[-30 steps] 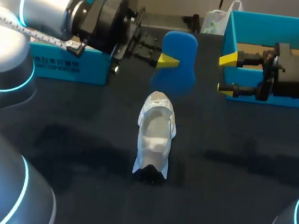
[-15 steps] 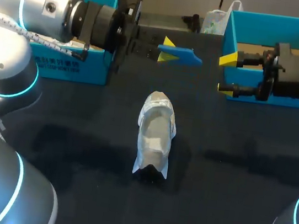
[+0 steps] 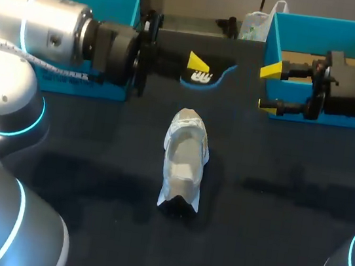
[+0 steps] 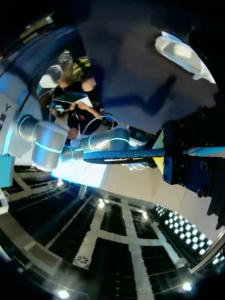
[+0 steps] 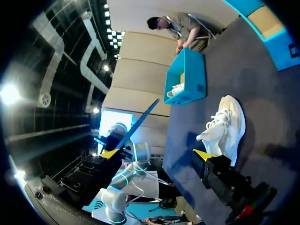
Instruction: Take the shoe out of the shoebox, open the shoe tongue, remove and reinsert the insole, then place the shoe into the shoebox
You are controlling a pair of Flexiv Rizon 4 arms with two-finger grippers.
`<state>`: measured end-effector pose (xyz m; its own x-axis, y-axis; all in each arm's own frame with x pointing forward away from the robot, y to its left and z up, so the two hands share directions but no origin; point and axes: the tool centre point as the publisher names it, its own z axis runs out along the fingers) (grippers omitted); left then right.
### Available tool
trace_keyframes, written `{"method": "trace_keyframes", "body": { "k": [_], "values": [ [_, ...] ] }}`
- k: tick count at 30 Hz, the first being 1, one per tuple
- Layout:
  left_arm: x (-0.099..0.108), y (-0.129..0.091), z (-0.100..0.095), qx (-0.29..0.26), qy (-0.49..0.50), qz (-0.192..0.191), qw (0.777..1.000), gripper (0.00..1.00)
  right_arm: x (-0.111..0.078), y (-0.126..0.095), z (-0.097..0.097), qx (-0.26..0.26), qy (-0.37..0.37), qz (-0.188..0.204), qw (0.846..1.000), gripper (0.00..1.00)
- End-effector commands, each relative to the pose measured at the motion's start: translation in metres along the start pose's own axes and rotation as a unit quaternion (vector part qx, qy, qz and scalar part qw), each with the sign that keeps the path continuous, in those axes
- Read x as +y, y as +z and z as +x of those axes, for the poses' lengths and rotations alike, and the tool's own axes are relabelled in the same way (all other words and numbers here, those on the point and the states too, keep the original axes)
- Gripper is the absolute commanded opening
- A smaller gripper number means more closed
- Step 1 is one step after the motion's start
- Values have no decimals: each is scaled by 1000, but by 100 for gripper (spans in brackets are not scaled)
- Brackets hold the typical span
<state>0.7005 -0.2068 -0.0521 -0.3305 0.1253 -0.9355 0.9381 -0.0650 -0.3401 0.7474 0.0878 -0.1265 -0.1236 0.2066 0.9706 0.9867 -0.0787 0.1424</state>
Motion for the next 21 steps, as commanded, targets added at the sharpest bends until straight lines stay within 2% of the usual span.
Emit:
{"method": "trace_keyframes", "body": {
  "k": [1, 13, 21],
  "values": [
    [-2, -2, 16, -8, 50, -11, 999, 0, 0, 1, 0, -1, 0, 0, 1000, 100],
    [13, 3, 45, -3, 155, -51, 987, 0, 3, 19, 7, 10, -3, 22, 1000, 100],
    [18, 12, 59, 0, 207, -58, 977, 0, 1, 33, 7, 21, 7, 31, 999, 100]
  ]
}}
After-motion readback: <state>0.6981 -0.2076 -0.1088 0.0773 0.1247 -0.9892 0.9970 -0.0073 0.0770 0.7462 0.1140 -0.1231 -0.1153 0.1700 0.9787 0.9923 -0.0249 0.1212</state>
